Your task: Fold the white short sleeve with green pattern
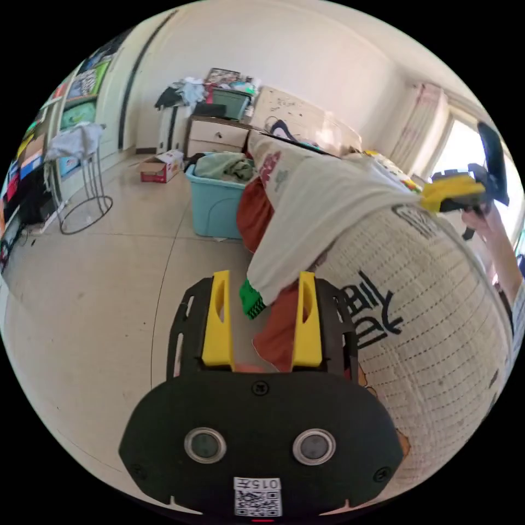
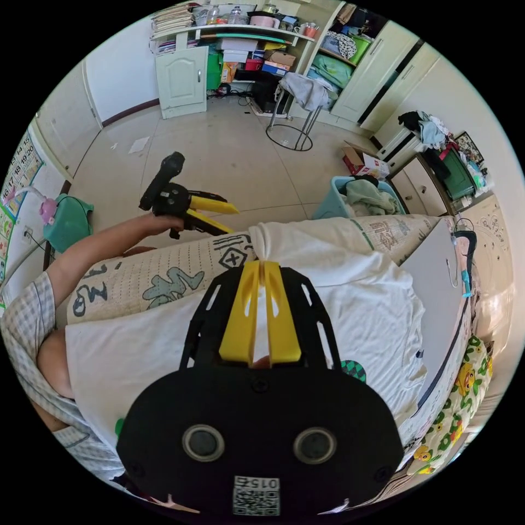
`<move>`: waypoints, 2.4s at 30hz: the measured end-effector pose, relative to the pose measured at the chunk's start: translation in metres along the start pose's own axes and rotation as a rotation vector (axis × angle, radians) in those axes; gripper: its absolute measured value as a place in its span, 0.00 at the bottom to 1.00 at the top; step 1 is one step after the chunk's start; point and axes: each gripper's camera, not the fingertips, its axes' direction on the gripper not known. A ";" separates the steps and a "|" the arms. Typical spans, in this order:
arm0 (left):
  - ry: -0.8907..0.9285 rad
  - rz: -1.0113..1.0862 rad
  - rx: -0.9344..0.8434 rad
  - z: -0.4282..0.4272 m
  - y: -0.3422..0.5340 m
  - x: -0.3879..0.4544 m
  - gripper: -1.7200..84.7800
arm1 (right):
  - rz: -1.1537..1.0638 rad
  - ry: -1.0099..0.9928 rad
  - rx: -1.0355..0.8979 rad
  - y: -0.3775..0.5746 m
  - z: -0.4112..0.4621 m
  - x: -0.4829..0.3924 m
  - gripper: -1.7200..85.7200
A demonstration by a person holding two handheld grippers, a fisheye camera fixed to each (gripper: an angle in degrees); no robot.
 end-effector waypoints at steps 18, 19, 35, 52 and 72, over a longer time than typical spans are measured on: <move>-0.328 -0.163 0.099 -0.076 -0.092 0.074 0.01 | 0.227 0.003 0.182 0.137 -0.139 0.003 0.01; -0.395 -0.166 0.120 -0.103 -0.114 0.083 0.01 | 0.241 -0.003 0.194 0.141 -0.142 0.006 0.01; -0.702 1.119 0.304 -0.166 -0.187 0.531 0.02 | 0.492 -0.002 0.428 0.291 -0.210 0.034 0.06; -0.626 1.088 0.261 -0.158 -0.274 0.496 0.03 | 0.587 -0.207 0.305 0.258 -0.211 0.170 0.21; -0.362 0.592 0.170 -0.146 -0.389 0.276 0.12 | 0.463 -0.347 0.638 0.508 -0.354 0.102 0.01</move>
